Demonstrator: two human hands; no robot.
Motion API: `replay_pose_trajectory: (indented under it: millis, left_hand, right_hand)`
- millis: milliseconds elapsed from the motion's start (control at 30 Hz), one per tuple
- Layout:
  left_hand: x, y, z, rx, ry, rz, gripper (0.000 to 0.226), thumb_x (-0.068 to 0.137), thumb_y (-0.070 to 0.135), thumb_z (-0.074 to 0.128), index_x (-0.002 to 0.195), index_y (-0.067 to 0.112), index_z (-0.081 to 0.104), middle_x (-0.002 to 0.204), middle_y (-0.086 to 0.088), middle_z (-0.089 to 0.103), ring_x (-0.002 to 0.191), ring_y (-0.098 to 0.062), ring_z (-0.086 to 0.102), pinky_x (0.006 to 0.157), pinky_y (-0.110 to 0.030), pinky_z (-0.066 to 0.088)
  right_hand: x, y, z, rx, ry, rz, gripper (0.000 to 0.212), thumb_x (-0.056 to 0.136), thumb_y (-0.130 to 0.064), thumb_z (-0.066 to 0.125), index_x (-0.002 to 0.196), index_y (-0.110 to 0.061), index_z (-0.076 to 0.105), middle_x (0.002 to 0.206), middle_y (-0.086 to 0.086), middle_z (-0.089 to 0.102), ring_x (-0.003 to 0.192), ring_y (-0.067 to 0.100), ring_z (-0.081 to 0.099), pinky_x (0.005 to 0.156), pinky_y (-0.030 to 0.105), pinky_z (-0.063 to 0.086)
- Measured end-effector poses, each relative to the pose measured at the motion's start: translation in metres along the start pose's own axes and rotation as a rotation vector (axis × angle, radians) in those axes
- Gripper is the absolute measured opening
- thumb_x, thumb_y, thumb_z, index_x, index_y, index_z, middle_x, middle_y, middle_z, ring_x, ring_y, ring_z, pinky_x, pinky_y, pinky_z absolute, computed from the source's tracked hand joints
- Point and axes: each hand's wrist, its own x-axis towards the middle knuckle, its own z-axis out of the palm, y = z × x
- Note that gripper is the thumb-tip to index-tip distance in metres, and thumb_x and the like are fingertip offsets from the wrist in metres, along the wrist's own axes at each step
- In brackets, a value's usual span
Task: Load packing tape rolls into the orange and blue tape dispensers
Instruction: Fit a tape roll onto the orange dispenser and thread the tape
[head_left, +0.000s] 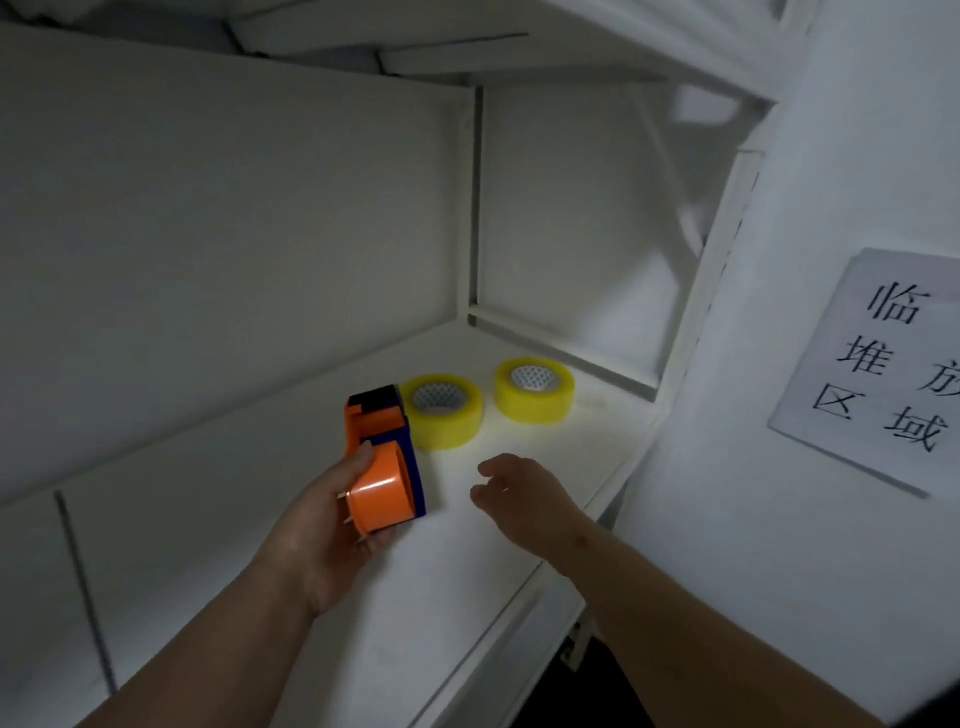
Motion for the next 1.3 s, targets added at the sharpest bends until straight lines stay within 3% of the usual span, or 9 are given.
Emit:
replay_pose_trajectory:
  millis: [167,333,467,633,833,967,1133,1233,1300]
  left_hand:
    - [0.046,0.006,0.010,-0.043,0.101,0.055,0.056,0.065,0.038,0.074,0.118,0.022,0.068,0.102,-0.006,0.072,0.082,-0.021,0.066,0.045,-0.026,0.055]
    - [0.074,0.000,0.027,-0.101,0.223,0.125,0.057,0.064,0.038,0.074,0.119,0.022,0.067,0.106,-0.008,0.073,0.085,-0.024,0.065,0.064,-0.033,0.049]
    - [0.081,-0.005,0.038,-0.163,0.330,0.180,0.047,0.068,0.036,0.075,0.113,0.022,0.070,0.097,-0.005,0.077,0.086,-0.024,0.067,0.067,-0.035,0.049]
    - [0.081,-0.014,0.039,-0.243,0.451,0.214,0.037,0.084,0.033,0.071,0.119,0.022,0.067,0.113,-0.009,0.073,0.096,-0.028,0.068,0.077,-0.039,0.053]
    - [0.071,-0.019,0.036,-0.279,0.527,0.236,0.045,0.080,0.033,0.072,0.122,0.021,0.064,0.119,-0.012,0.071,0.104,-0.031,0.067,0.081,-0.041,0.055]
    - [0.062,-0.021,0.035,-0.354,0.536,0.257,0.043,0.084,0.033,0.070,0.125,0.021,0.063,0.121,-0.011,0.070,0.100,-0.029,0.067,0.076,-0.040,0.054]
    - [0.042,-0.026,0.028,-0.399,0.573,0.295,0.044,0.084,0.035,0.069,0.126,0.021,0.062,0.118,-0.011,0.069,0.097,-0.029,0.066,0.072,-0.039,0.052]
    - [0.027,-0.025,0.018,-0.406,0.577,0.332,0.044,0.086,0.036,0.068,0.126,0.022,0.061,0.117,-0.010,0.068,0.095,-0.027,0.066,0.075,-0.038,0.052]
    - [0.016,-0.023,0.010,-0.417,0.572,0.352,0.043,0.086,0.037,0.068,0.127,0.022,0.061,0.118,-0.010,0.068,0.096,-0.027,0.065,0.078,-0.039,0.052]
  right_hand:
    - [0.078,0.011,-0.003,-0.264,0.018,-0.187,0.045,0.089,-0.031,0.057,0.132,-0.017,0.052,0.130,0.012,0.051,0.120,0.030,0.050,0.103,0.038,0.040]
    - [0.141,0.018,-0.007,-0.475,-0.022,-0.470,0.054,0.086,-0.028,0.056,0.137,-0.018,0.043,0.139,0.011,0.044,0.128,0.031,0.039,0.106,0.036,0.035]
    - [0.177,0.021,-0.013,-0.680,-0.086,-0.638,0.056,0.085,-0.025,0.054,0.139,-0.016,0.038,0.146,0.008,0.038,0.135,0.027,0.032,0.111,0.040,0.026]
    - [0.199,0.026,-0.006,-0.791,-0.238,-0.709,0.066,0.084,-0.025,0.053,0.145,-0.027,0.027,0.151,0.002,0.032,0.144,0.022,0.018,0.115,0.055,0.001]
    - [0.208,0.018,-0.003,-0.855,-0.279,-0.720,0.061,0.083,-0.021,0.053,0.141,-0.029,0.035,0.145,0.003,0.039,0.140,0.023,0.024,0.113,0.059,-0.004]
    - [0.205,0.009,-0.002,-0.791,-0.356,-0.670,0.052,0.089,-0.038,0.053,0.138,-0.031,0.040,0.146,0.000,0.041,0.138,0.021,0.029,0.113,0.057,0.002]
    - [0.176,-0.012,0.001,-0.528,-0.371,-0.572,0.044,0.088,-0.041,0.054,0.129,-0.024,0.049,0.133,0.001,0.055,0.126,0.025,0.047,0.107,0.046,0.026]
    - [0.153,-0.028,-0.002,-0.148,-0.482,-0.452,0.034,0.087,-0.035,0.061,0.116,-0.017,0.057,0.117,0.006,0.063,0.108,0.029,0.059,0.092,0.040,0.045]
    - [0.135,-0.038,-0.006,0.128,-0.604,-0.352,0.026,0.089,-0.026,0.062,0.112,-0.015,0.060,0.107,0.007,0.066,0.090,0.023,0.063,0.071,0.031,0.048]
